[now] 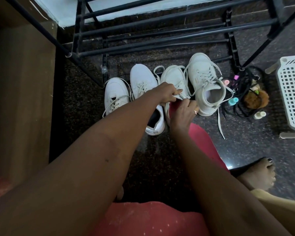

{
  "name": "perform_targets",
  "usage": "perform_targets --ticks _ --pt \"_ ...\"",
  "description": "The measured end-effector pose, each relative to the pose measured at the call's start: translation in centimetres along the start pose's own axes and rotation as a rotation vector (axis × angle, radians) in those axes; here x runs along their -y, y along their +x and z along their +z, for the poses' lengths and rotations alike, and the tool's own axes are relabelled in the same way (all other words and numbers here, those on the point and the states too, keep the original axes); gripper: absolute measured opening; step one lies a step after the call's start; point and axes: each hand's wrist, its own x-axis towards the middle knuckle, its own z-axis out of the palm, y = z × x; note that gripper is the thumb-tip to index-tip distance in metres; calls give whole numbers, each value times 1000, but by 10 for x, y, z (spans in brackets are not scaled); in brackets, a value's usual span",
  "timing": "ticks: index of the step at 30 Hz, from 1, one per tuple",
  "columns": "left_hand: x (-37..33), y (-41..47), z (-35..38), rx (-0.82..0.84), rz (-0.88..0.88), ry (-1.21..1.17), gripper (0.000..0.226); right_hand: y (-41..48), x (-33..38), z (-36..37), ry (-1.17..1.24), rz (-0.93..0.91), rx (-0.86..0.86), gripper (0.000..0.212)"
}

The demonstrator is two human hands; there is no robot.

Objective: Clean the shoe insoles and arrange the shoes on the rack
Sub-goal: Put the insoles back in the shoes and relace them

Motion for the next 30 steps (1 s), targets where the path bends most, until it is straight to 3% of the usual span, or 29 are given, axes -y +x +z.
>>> perform_targets --ticks 2,4,7,10,18,21,27,30 --pt "0 1 2 -13 -13 -23 53 -5 -1 -11 15 -26 -34 18" --pt "0 2 3 -15 -21 -38 53 -17 -7 -26 -3 -172 -48 11" --pt "0 3 4 -17 -25 -38 54 -45 -28 -41 -84 -493 85 17" --pt "0 2 4 -18 -20 -44 54 -46 -39 -44 -147 -587 158 25" --pt "3 5 4 -31 -8 -29 54 -20 -17 -31 -388 -489 392 8" --pt "1 4 4 -22 -12 -23 53 -18 -2 -32 -524 -436 517 35" --pt "0 5 7 -27 -43 -46 53 12 24 -31 -641 -256 803 28" --pt "2 8 8 -25 -51 -50 50 22 30 -27 -562 -167 816 31"
